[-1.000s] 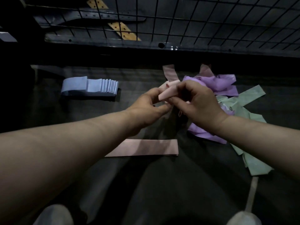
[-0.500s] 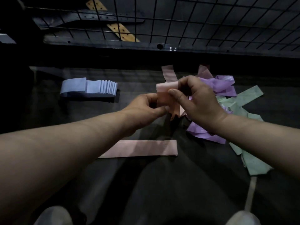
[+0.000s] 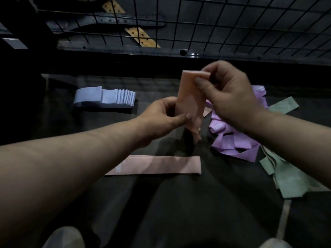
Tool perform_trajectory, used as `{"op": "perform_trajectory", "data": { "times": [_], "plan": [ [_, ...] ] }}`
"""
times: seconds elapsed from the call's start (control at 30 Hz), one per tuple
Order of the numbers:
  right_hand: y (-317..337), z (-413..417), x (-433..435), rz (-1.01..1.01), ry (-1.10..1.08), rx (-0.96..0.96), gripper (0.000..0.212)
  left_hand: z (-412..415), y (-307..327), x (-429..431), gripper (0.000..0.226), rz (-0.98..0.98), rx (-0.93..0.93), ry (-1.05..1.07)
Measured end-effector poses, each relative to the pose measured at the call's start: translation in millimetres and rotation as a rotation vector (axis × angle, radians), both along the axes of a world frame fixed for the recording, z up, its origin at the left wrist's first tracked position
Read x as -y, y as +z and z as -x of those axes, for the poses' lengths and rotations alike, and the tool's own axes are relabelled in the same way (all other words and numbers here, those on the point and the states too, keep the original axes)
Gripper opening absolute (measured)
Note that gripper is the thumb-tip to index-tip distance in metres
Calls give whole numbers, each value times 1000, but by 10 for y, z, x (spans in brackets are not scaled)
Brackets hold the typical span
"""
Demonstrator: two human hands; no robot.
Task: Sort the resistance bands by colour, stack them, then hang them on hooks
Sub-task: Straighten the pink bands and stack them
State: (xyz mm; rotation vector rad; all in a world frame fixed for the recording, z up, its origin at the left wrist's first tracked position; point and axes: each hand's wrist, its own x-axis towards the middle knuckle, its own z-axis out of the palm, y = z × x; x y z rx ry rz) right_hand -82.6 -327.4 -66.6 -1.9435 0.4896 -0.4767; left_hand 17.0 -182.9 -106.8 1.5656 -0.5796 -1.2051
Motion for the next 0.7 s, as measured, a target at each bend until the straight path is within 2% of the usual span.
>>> {"op": "perform_trajectory", "data": {
  "times": [0.1,0.27,0.37,0.47,0.53,0.7],
  "plan": [
    [228,-88,-27,-142,-81,19,4,-30,-6,-31,28,-72,10,-50],
    [279,-183,120,-411,-336,-4,9,-122,-70,-136,32,-126,7,-58],
    [192,-208,306,-518,-479,0,17,-174,-122,-229,17,-166,31,-57],
    [67,-189,409,-638,-575,-31,17,-208,-165,-304,14,-192,24,-39],
    [-23,-158,444,-688,-624,-50,12,-226,-166,-334,12,-208,5,-34],
    [-182,-36,566,-736,-683,-72,21,-204,-73,-307,10,-212,-102,4]
  ]
}}
